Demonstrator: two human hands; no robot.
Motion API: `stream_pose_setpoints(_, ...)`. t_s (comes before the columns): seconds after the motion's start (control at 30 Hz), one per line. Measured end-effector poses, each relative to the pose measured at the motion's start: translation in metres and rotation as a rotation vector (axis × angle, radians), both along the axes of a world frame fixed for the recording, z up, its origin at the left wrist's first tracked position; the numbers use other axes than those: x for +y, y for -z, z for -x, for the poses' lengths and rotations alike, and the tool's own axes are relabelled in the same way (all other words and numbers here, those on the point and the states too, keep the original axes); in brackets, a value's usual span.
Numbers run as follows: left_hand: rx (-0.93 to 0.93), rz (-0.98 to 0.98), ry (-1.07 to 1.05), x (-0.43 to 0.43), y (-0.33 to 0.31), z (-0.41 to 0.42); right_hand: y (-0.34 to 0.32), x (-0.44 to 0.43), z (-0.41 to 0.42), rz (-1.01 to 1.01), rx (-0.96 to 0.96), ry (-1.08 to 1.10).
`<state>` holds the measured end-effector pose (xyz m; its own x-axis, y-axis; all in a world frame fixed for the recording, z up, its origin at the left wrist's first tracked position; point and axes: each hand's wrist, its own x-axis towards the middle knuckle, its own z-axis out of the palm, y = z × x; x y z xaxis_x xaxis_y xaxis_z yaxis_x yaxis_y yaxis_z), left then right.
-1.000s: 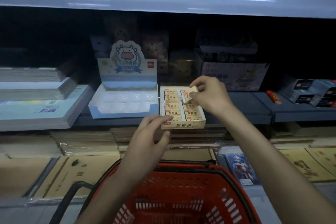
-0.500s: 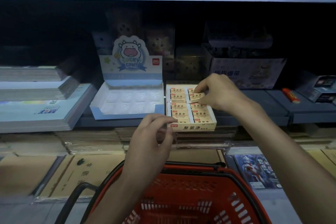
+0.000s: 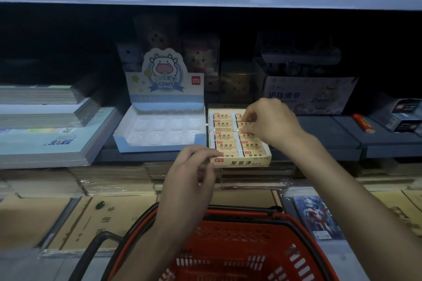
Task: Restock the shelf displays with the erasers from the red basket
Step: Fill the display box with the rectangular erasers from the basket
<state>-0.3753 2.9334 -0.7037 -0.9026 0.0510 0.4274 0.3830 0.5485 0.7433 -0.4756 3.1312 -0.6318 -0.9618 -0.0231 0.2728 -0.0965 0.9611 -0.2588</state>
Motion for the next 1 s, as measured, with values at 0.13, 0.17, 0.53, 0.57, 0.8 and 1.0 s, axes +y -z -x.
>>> stream_pose_setpoints(0.13,-0.001,-0.006,0.000,0.000,0.001,0.001,-0.001,-0.007,-0.003,-0.047,0.014,0.003)
stream_pose_setpoints(0.17,0.003,-0.004,-0.001,0.000,0.001,0.001,0.001,-0.010,-0.004,-0.067,0.036,0.009)
stream_pose_setpoints(0.53,0.007,0.025,-0.023,0.001,0.001,0.003,0.004,-0.011,-0.017,-0.026,0.088,0.046)
stream_pose_setpoints(0.57,0.003,0.043,-0.036,0.001,0.001,0.004,0.002,-0.010,-0.021,-0.008,0.089,0.052)
stream_pose_setpoints(0.8,0.009,0.077,-0.010,-0.008,-0.005,-0.006,-0.024,-0.017,-0.085,0.206,0.180,-0.054)
stream_pose_setpoints(1.0,0.113,0.307,0.007,-0.035,-0.001,-0.034,-0.024,-0.036,-0.162,0.244,0.152,-0.267)
